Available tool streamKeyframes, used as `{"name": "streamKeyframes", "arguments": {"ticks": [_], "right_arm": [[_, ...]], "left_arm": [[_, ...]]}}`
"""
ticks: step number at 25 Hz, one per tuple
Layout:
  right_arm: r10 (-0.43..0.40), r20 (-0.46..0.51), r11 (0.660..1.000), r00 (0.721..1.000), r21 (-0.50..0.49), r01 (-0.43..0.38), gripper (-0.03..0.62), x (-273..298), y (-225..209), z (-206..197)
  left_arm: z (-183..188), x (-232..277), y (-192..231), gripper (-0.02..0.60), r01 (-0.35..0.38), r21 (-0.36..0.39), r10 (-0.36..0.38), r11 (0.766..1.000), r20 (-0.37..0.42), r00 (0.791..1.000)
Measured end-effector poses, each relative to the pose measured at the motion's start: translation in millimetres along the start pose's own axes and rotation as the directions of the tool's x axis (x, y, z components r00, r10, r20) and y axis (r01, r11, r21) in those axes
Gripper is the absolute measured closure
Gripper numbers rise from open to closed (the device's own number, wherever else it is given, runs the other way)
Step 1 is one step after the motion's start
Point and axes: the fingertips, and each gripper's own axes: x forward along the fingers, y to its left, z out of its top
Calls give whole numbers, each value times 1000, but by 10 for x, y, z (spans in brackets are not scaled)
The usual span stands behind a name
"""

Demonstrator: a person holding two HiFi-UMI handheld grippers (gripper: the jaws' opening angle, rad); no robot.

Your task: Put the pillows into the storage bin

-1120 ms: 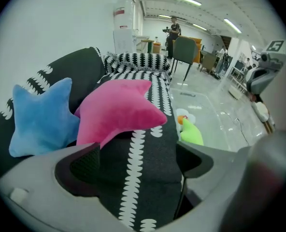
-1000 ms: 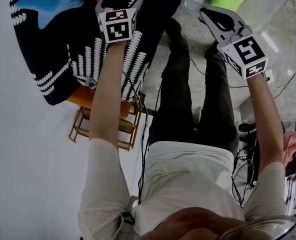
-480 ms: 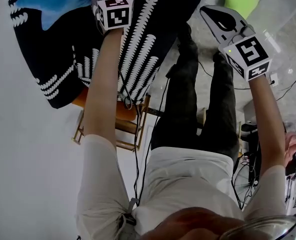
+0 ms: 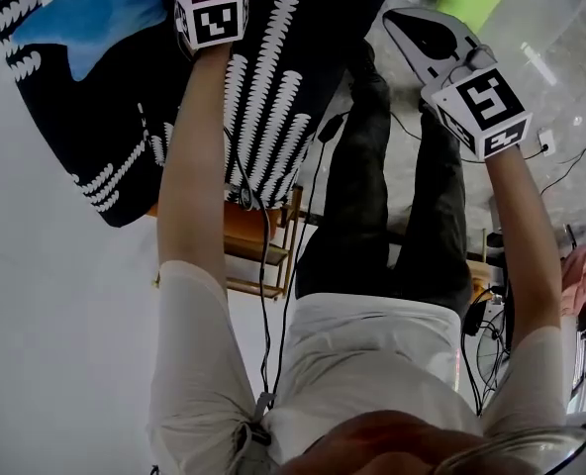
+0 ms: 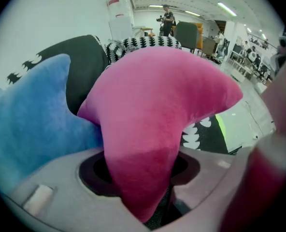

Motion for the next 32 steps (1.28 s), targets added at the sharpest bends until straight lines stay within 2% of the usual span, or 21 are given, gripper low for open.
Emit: {"name": "streamKeyframes", "arguments": {"ticks": [2, 5, 8, 12, 21, 26, 32], "right_arm": [[-5, 0, 1000, 1000, -1, 5, 594, -78, -15, -30], [-12, 4, 1000, 1000, -2, 12, 594, -212, 15, -36], [-17, 11, 1000, 1000, 2, 17, 594, -338, -12, -38], [-32, 34, 999, 999, 1, 32, 594, -527, -123, -42], [-71, 80, 997, 994, 14, 71, 594, -1279, -260, -279], [-108, 92, 994, 990, 42, 105, 594, -1749, -412, -591], [-158, 97, 985, 983, 87, 150, 594, -2386, -647, -1067]], "left_arm": [[124, -125, -55, 365, -20, 29, 19, 999, 45, 999], [280, -320, -110, 393, -51, 56, 45, 997, 104, 994], [409, -440, -213, 399, -54, 65, 45, 996, 135, 990], [626, -568, -512, 399, -37, 127, 15, 991, 169, 986], [1027, -825, -1601, 393, 26, 265, -77, 964, 183, 980], [1143, -873, -2216, 390, 53, 319, -114, 946, 177, 978], [1277, -884, -3158, 388, 110, 394, -181, 913, 147, 972]]}}
